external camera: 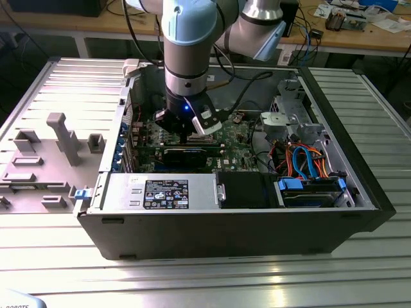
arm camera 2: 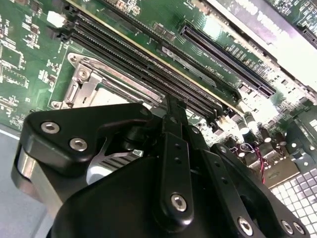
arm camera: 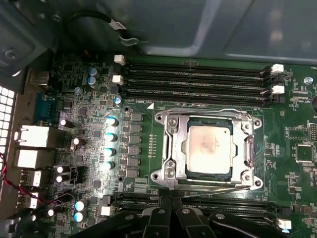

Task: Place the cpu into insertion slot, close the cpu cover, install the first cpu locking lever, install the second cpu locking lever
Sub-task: 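Install the second cpu locking lever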

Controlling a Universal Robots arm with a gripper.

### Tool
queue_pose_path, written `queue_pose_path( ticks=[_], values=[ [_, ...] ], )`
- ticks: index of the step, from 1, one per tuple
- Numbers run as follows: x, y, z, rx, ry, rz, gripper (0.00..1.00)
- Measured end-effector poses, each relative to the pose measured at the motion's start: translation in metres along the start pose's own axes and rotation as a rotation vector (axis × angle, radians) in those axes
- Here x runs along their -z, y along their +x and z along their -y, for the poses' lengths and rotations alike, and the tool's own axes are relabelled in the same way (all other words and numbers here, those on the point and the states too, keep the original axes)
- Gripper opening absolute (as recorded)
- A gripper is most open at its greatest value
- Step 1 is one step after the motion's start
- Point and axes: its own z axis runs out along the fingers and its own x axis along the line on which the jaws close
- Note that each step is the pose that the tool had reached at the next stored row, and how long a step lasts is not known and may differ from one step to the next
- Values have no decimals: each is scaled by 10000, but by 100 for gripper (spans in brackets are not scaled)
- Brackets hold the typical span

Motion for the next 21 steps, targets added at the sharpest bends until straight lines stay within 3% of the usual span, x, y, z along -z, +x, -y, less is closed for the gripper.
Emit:
queue_pose_path(
  ticks=[2, 5, 8, 15, 18, 21],
  values=[
    [-13, 2, 19, 19, -76, -38, 11],
    [-21, 6, 37, 32, -134, -68, 11],
    [-37, 7, 41, 33, -254, -90, 11],
    [-47, 6, 43, 33, -267, -88, 11],
    [-46, 7, 50, 34, -296, -86, 11],
    [-45, 31, 62, 36, -379, -82, 11]
  ],
)
